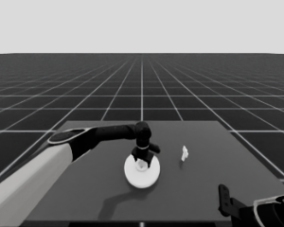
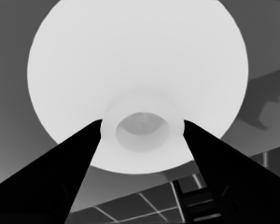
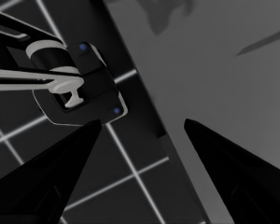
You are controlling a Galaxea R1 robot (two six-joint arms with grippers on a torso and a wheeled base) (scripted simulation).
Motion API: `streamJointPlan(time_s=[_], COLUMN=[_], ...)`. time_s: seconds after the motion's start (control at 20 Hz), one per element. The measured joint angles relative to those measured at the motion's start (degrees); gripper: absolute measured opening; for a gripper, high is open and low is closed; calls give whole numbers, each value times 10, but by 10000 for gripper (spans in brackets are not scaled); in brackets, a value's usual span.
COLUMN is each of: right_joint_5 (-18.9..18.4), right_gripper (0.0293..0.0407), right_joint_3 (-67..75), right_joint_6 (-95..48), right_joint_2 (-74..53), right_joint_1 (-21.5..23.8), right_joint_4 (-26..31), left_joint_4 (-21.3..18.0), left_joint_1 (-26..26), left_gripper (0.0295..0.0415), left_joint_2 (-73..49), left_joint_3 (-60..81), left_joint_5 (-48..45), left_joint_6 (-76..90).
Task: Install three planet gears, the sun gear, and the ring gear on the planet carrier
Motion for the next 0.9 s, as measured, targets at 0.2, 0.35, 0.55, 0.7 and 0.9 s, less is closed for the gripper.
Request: streamJointPlan(time_s=[0.2, 0.35, 0.55, 0.7, 0.9], right_joint_5=[0, 0, 0, 0, 0], right_gripper=[385, 385, 385, 385, 385], right_joint_3=[0, 0, 0, 0, 0], right_joint_6=[0, 0, 0, 0, 0], right_joint_2=[0, 0, 0, 0, 0], right_joint_1=[0, 0, 0, 0, 0], right_joint_4=[0, 0, 0, 0, 0], left_joint_4=[0, 0, 0, -136, -168], left_joint_1=[1, 2, 2, -138, -174], left_gripper=[384, 385, 385, 385, 385], left_joint_2=[0, 0, 0, -16, -12], left_joint_3=[0, 0, 0, 58, 46], left_joint_5=[0, 0, 0, 31, 37], left_joint_6=[11, 12, 12, -264, -310])
